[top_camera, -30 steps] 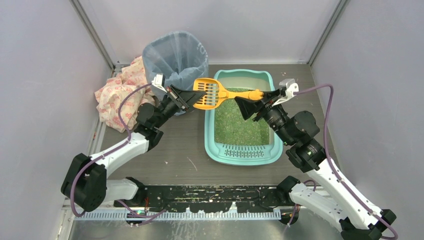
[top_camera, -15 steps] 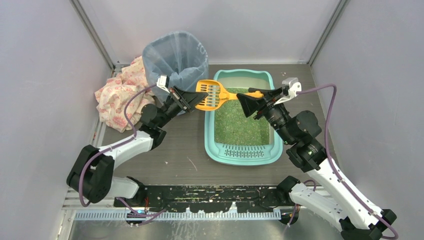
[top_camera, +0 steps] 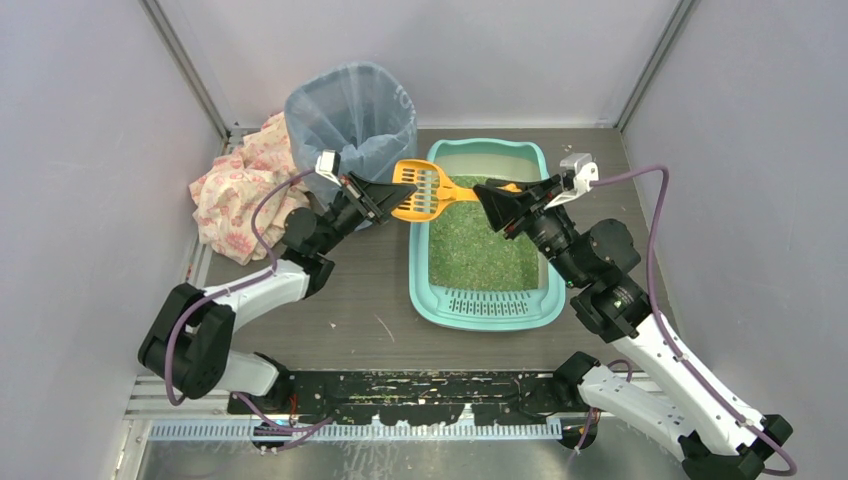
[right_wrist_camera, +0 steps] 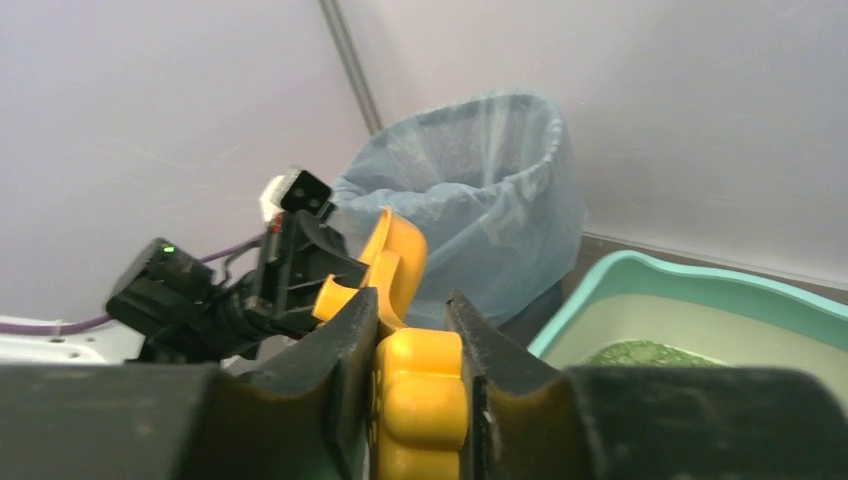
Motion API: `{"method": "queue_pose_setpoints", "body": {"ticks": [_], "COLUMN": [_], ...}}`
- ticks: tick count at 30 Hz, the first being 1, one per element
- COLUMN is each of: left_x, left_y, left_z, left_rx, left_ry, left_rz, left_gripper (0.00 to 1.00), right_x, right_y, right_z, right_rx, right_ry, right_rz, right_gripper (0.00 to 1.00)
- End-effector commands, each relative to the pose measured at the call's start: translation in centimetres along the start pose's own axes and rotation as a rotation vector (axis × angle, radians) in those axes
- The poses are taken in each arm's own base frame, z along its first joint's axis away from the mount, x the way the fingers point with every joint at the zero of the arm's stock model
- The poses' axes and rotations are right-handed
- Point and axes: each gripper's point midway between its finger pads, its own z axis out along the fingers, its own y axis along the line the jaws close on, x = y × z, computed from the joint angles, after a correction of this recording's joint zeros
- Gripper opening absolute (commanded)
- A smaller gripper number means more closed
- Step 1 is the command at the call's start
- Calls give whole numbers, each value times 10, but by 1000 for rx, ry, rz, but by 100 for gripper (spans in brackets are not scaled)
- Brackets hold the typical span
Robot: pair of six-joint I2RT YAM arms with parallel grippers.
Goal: Clean the litter box
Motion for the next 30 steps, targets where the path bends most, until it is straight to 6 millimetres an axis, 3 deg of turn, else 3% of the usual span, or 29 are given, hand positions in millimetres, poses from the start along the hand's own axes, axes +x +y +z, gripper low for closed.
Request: {"method": "queue_pose_setpoints", "body": {"ticks": [1, 3, 10, 11, 14, 20, 30], "left_x": [-5, -5, -3, -3, -3, -3, -2], "left_y": [-31, -29, -18, -23, -26, -30, -30], "left_z": [4, 4, 8, 9, 11, 10, 11], "left_rx": [112, 106, 89, 111, 133, 146, 150], "left_ry": [-4, -8, 8, 15, 20, 23, 28], "left_rz": [31, 26, 1, -1, -17, -22, -20], "left_gripper": [0, 0, 0, 0, 0, 0, 0], "right_x": [-32, -32, -26, -23, -19, -13, -4], "right_y": [7, 6, -3, -3, -2, -4, -5], "right_z": [1, 1, 3, 4, 6, 8, 11], "right_rx": [-15, -7, 39, 39, 26, 34, 32], "right_ry": [-86, -86, -59, -50, -37, -19, -1], "right_rz": [-12, -10, -13, -16, -17, -26, -22], "right_gripper": [20, 3, 1, 2, 24, 38, 39]}}
